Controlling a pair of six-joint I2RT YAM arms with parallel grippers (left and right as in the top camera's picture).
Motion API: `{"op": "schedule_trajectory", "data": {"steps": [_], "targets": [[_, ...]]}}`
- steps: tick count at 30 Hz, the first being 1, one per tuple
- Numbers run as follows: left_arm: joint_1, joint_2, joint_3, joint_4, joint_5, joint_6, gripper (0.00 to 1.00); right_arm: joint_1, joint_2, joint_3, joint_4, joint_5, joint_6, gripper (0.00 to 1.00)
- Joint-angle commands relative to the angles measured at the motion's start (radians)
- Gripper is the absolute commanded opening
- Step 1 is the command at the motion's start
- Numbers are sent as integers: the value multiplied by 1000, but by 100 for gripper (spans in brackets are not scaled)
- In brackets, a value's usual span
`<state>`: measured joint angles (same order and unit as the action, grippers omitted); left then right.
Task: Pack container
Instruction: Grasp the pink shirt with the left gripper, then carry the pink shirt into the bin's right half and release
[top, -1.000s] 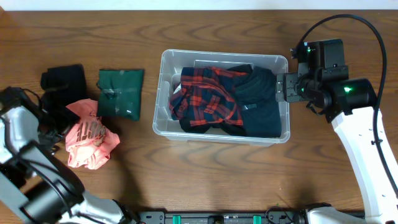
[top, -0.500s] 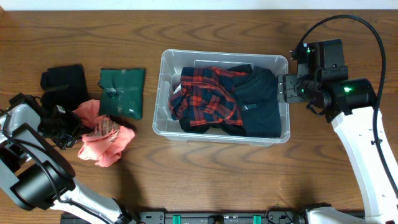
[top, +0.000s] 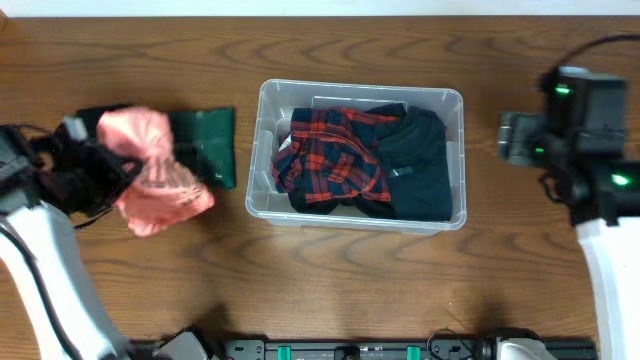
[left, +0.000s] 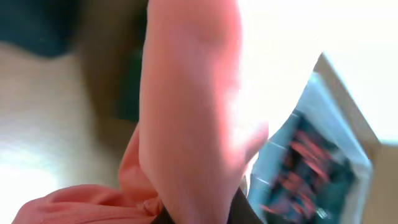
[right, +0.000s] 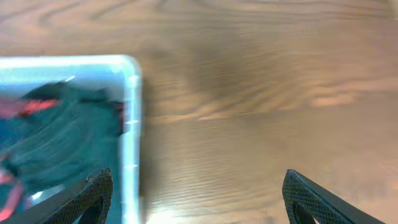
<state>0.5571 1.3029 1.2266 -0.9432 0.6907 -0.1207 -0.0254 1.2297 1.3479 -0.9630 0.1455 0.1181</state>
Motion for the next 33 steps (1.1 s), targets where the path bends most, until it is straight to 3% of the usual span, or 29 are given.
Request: {"op": "schedule_trajectory", "data": {"steps": [1, 7, 11, 16, 23, 33], "targets": [[-148, -105, 16, 16, 80, -83, 6, -72, -8, 19, -15, -13, 27, 85], [-518, -179, 15, 216, -12, -346, 6, -106, -5, 18, -21, -26, 27, 84], [-776, -137, 14, 341, -219, -499, 6, -106, -5, 18, -22, -30, 27, 84], [-989, -26, 14, 469, -383, -715, 6, -106, 1, 18, -24, -39, 27, 84], [-1119, 167, 14, 557, -423, -896, 6, -105, 12, 17, -25, -47, 27, 83], [-1186, 322, 14, 914, -218, -886, 6, -105, 22, 11, -25, -50, 27, 83]]}}
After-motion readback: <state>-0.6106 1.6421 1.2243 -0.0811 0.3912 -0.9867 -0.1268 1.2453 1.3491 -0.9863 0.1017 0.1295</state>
